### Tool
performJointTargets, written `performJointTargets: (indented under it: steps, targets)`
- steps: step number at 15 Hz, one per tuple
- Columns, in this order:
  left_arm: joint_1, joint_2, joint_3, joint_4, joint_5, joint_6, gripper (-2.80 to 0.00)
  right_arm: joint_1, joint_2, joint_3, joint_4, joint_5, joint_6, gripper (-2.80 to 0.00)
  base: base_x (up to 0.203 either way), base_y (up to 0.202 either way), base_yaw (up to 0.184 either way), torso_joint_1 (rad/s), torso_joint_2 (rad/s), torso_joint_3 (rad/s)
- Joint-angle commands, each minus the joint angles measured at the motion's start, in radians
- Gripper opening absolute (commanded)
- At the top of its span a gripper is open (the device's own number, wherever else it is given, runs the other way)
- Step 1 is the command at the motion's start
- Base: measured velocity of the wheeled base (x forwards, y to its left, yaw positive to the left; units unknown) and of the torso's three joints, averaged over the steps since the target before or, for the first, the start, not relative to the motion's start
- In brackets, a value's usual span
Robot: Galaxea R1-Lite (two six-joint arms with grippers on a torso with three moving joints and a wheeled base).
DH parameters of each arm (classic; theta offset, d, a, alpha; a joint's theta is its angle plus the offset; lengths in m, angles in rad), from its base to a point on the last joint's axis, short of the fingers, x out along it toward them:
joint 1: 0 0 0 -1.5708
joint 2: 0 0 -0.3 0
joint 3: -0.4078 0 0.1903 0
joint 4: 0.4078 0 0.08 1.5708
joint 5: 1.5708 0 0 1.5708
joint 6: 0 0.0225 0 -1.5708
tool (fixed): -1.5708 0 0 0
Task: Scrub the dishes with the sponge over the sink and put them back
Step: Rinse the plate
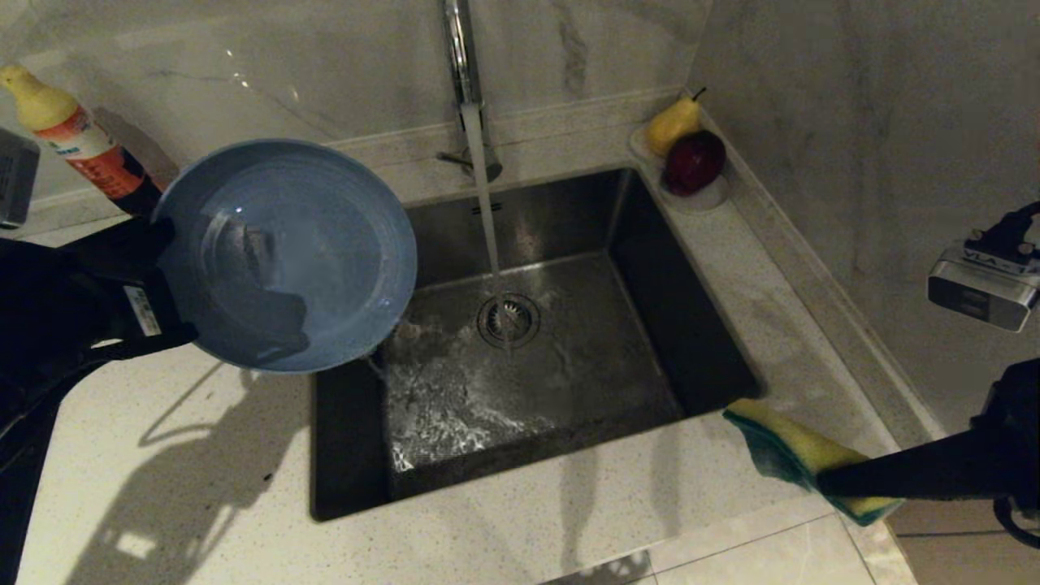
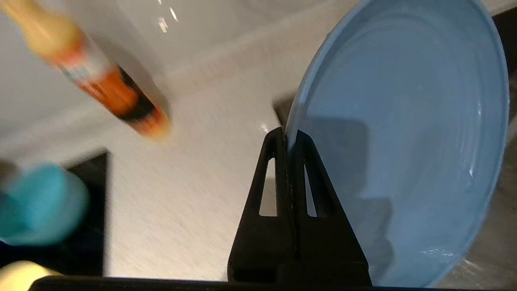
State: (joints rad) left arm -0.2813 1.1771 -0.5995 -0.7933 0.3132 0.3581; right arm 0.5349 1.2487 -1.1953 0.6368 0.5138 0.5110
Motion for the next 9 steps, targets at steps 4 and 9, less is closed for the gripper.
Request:
performJointTargets:
  steps: [4,9]
  targets:
    - [-0.001,-0.012,0.053,-0.025,-0.011,0.011,-2.80,-0.001,-0.002,0.024,0.000,0.003,0.001,-2.80,0.000,0.000,0.000,0.000,0.00,0.000]
    - [-0.001,0.041,0.102,-0.007,-0.024,-0.073,-2.80,-0.001,-0.005,0.055,-0.006,0.002,0.001,-2.80,0.000,0.000,0.000,0.000,0.00,0.000]
